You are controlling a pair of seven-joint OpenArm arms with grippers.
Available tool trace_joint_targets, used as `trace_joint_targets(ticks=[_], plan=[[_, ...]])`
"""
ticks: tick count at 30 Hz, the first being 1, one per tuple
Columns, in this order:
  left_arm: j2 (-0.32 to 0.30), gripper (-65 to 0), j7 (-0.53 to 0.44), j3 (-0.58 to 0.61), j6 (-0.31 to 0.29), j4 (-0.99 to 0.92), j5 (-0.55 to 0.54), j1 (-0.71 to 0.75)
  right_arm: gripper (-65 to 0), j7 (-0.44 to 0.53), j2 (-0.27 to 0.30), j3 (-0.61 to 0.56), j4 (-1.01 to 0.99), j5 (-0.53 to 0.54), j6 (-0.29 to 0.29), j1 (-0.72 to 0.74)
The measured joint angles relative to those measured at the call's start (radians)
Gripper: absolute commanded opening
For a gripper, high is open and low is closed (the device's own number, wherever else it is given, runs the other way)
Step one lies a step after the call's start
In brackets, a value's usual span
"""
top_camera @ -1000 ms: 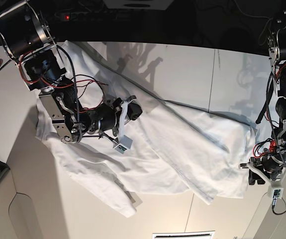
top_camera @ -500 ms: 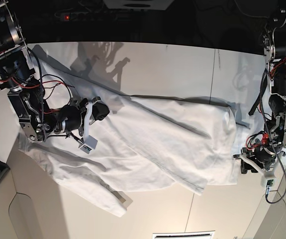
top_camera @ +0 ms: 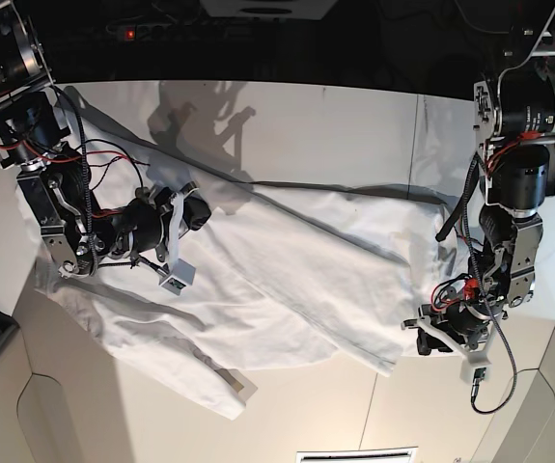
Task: Layout the t-shirt on the table in an organized manner, then fold the t-shirt properly
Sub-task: 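Lower the left gripper onto the shirt hem and grasp it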
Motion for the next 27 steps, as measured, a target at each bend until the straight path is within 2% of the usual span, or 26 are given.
trace_joint_targets(ticks=[7, 14, 19, 27], plan=[[0.003, -36.5, -0.104, 0.094, 0.03, -0.214, 0.029, -0.086, -65.0, -0.011, 0.0, 0.0, 0.001, 0.001, 0.0, 0.0], [0.002, -36.5, -0.116, 0.096, 0.03, -0.276, 0.031, -0.081, -65.0, -0.012, 0.0, 0.0, 0.001, 0.0, 0.0, 0.0], [0.001, -36.6, -0.091, 0.096, -0.061, -0.278, -0.019, -0.081, -65.0, -0.012, 0.0, 0.0, 0.001, 0.0, 0.0, 0.0], [0.03, -38.0, -0.078, 0.096, -0.069, -0.278, -0.019, -0.081, -65.0, -0.012, 0.0, 0.0, 0.001, 0.0, -0.001, 0.0]])
